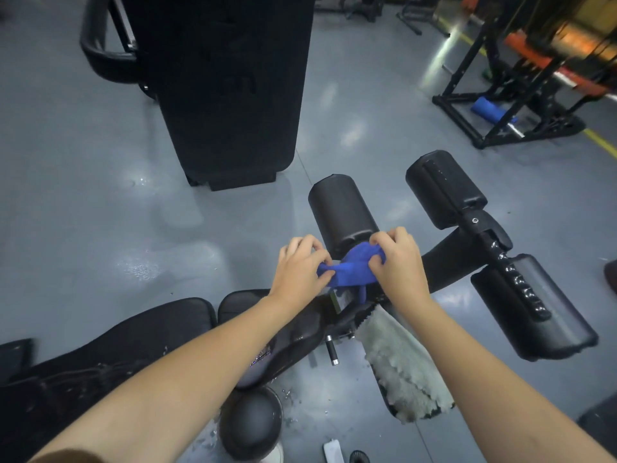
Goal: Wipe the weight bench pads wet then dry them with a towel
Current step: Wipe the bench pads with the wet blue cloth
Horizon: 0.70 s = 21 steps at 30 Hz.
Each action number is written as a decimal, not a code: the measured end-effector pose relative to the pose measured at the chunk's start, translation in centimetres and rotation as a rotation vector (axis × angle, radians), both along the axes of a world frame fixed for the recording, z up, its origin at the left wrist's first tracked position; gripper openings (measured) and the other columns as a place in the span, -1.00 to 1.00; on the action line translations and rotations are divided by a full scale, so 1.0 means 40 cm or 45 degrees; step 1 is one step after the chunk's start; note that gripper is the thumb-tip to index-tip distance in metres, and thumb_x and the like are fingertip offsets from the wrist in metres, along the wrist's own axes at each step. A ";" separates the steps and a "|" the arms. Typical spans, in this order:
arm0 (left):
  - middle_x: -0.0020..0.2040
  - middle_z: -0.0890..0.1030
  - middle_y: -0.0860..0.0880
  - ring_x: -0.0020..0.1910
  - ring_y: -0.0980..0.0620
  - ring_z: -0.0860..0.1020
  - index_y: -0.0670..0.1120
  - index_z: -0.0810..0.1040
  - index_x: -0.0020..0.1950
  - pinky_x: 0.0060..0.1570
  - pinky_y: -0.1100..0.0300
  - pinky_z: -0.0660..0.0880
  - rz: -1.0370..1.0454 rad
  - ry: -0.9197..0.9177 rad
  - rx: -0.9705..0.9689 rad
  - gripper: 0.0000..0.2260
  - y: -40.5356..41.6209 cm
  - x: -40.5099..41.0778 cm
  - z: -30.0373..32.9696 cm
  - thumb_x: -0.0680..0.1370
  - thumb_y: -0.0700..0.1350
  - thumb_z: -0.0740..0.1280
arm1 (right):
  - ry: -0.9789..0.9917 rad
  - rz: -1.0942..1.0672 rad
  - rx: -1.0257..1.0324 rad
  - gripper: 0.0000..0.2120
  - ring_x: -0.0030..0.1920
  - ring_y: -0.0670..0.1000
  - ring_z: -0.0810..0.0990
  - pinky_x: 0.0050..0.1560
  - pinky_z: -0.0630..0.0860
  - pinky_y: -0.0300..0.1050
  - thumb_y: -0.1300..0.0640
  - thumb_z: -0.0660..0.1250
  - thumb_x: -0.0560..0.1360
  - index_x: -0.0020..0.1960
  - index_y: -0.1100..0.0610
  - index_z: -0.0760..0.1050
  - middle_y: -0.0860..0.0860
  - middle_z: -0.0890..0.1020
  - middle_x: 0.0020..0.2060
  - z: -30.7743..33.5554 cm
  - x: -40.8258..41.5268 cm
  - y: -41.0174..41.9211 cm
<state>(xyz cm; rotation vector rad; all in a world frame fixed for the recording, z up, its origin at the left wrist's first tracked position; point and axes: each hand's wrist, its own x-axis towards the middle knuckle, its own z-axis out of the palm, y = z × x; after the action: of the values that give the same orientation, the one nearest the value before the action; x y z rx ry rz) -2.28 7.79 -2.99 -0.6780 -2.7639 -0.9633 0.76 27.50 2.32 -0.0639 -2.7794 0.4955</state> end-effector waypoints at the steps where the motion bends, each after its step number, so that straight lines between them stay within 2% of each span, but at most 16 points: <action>1: -0.01 0.49 0.09 0.08 0.00 0.42 0.01 0.59 -0.16 0.10 0.10 0.35 0.020 0.019 0.024 -0.90 -0.011 -0.001 0.008 0.46 -0.06 0.49 | 0.027 0.012 -0.001 -0.69 -0.19 0.16 0.43 -0.18 0.49 0.13 0.50 0.30 0.31 -0.05 0.19 0.53 0.11 0.46 -0.14 0.015 -0.004 -0.014; 8: -0.03 0.47 0.08 0.04 0.00 0.41 -0.01 0.54 -0.15 0.04 0.12 0.35 0.149 0.132 0.064 -0.88 -0.153 0.007 0.033 0.43 -0.08 0.47 | 0.199 0.184 -0.058 -0.71 -0.13 0.15 0.44 -0.12 0.47 0.10 0.47 0.30 0.32 -0.04 0.18 0.52 0.09 0.46 -0.11 0.099 -0.027 -0.166; 11: -0.03 0.48 0.07 0.05 -0.02 0.41 -0.02 0.53 -0.16 0.04 0.07 0.38 0.205 0.125 0.041 -0.87 -0.239 0.019 0.034 0.42 -0.08 0.47 | 0.182 0.268 -0.070 -0.73 -0.11 0.13 0.43 -0.10 0.47 0.10 0.44 0.30 0.33 -0.04 0.18 0.52 0.08 0.46 -0.09 0.099 -0.026 -0.258; 17: -0.02 0.48 0.05 0.06 -0.06 0.43 -0.03 0.56 -0.14 0.05 0.05 0.39 0.290 0.090 -0.001 -0.89 -0.439 0.050 0.001 0.41 -0.11 0.47 | 0.135 0.330 -0.240 -0.69 -0.09 0.13 0.47 -0.11 0.50 0.08 0.45 0.34 0.32 -0.02 0.16 0.55 0.10 0.48 -0.10 0.015 -0.001 -0.425; 21: -0.01 0.47 0.09 0.06 -0.03 0.43 0.01 0.55 -0.15 0.04 0.09 0.37 0.287 0.004 -0.073 -0.84 -0.548 0.094 -0.062 0.39 -0.13 0.50 | 0.060 0.338 -0.293 -0.64 -0.14 0.12 0.47 -0.15 0.51 0.10 0.44 0.34 0.30 -0.03 0.07 0.50 0.00 0.41 -0.12 -0.076 0.036 -0.521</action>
<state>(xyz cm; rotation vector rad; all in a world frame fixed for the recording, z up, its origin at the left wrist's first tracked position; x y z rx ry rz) 1.50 -14.14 -5.48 -0.3639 -2.7979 -0.8379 2.22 6.67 -0.73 0.2647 -2.6844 0.8696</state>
